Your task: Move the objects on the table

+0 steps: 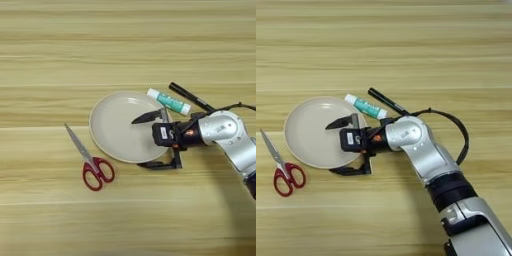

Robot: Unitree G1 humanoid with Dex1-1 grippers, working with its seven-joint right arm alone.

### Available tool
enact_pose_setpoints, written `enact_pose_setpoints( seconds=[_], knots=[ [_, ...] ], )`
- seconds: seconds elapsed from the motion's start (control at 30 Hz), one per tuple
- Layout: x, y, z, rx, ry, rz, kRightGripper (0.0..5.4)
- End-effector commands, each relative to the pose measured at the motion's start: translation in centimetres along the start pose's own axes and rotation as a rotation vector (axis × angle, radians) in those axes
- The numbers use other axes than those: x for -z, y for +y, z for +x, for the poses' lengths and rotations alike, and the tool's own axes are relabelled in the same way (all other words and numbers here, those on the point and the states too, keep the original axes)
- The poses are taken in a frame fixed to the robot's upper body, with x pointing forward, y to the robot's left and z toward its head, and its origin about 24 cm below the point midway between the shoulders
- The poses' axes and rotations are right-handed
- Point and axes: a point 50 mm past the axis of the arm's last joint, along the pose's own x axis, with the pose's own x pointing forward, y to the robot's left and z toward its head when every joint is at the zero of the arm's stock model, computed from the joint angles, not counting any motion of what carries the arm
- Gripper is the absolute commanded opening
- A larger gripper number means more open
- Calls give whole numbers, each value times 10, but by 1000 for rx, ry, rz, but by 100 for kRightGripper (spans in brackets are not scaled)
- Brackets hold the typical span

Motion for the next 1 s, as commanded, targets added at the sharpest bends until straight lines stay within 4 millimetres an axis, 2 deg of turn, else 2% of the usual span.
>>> enact_pose_setpoints(
  seconds=[0.03,1.0],
  knots=[
    [-19,-31,-10,106,-14,-108,538],
    [-28,-41,14,178,-75,-108,538]
  ],
)
